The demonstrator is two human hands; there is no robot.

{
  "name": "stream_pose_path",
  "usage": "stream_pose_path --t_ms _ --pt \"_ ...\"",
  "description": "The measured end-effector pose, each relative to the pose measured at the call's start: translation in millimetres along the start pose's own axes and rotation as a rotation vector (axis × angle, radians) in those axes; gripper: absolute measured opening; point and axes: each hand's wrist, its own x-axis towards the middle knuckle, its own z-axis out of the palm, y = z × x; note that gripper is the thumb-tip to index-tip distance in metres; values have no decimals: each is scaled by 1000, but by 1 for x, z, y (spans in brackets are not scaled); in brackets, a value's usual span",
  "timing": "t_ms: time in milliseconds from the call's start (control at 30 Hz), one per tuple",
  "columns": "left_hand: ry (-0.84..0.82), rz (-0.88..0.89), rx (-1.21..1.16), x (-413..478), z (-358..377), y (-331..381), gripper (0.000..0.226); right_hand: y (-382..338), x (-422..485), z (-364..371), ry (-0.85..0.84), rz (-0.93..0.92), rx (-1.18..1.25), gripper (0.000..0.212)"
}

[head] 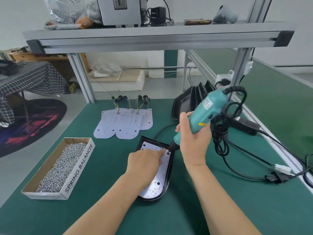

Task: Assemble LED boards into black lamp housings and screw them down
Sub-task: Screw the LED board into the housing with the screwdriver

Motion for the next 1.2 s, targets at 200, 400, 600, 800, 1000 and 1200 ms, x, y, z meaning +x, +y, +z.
stream_pose_path --t_ms 200,400,600,800,1000,1200 --pt "-9 -103 -238 -7 -8 4 45 -21 -1 -21 221 48 115 19" --pt "-136 -630 -1989 -23 -37 3 17 -17 -20 -36 305 318 195 24" --pt "-157 -534 -2170 -44 -40 1 36 -31 -25 -36 316 376 266 26" --pt "-151 -486 -2082 -50 -30 4 18 -44 -28 -32 320 365 314 32" --pt "-121 -514 -2003 -52 -27 7 14 -49 -29 -31 331 354 326 35" --pt "-217 -649 -2081 -52 -28 9 14 -52 -30 -31 340 344 327 33"
